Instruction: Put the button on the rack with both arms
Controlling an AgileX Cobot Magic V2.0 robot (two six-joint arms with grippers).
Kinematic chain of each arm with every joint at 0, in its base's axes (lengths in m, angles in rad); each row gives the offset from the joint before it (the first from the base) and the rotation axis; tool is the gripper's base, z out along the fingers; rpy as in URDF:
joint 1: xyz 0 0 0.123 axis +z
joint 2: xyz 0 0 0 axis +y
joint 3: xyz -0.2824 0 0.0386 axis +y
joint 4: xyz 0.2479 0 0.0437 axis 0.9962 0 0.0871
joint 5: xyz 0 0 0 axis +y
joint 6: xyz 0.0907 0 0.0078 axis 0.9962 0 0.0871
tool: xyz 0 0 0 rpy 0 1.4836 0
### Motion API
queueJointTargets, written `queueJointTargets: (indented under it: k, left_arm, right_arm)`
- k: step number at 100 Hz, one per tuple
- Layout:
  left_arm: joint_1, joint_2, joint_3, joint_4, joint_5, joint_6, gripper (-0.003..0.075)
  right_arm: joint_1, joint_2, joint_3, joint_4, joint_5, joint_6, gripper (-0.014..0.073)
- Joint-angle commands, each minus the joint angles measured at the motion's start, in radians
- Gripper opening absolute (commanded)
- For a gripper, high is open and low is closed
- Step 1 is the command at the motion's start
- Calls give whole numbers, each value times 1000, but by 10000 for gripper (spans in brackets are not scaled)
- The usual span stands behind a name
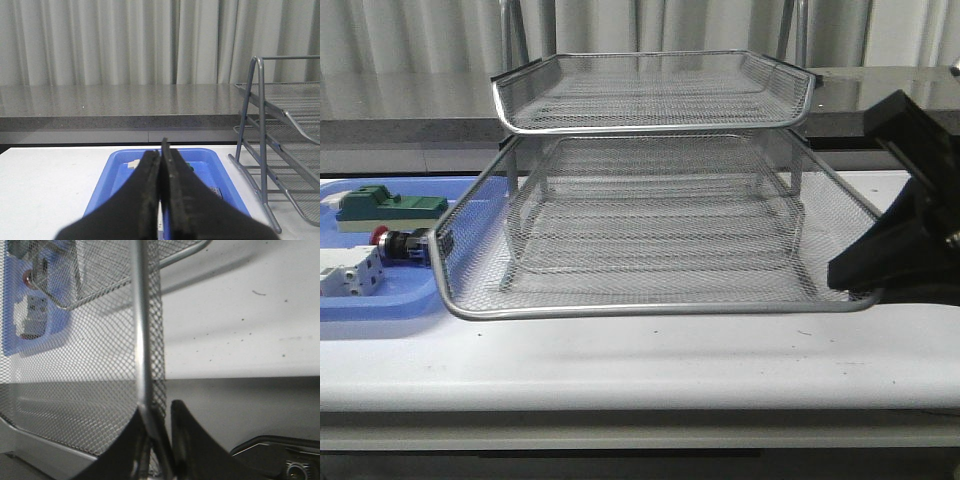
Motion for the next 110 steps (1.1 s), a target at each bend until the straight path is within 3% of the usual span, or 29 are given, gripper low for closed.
queueJointTargets:
  k: [1,10,22,42,56,81,110]
  left_arm:
    - [3,-31,48,-6,-74,-8,-20]
    - [3,-31,48,-6,-74,-8,-20]
    - [3,-31,48,-6,-74,-8,-20]
    - [3,-31,48,-6,-74,-8,-20]
    - [3,-31,48,-6,-74,-8,-20]
    - [3,-31,48,-6,-74,-8,-20]
    - [3,-31,48,-6,-74,-8,-20]
  right_arm:
    - [0,-55,-9,-17,-21,-19,235]
    - [0,-93,-9,-17,-16,-19,365]
    - [0,-142,-9,-36,-6,-19,456]
    - [0,-234,-11,-120,-6,-5,456]
    - [0,-310,-32,-251,-25,90,454]
    - [0,-412,-136,-698,17,422,454]
    - [0,-500,-286,-1290,266,817,454]
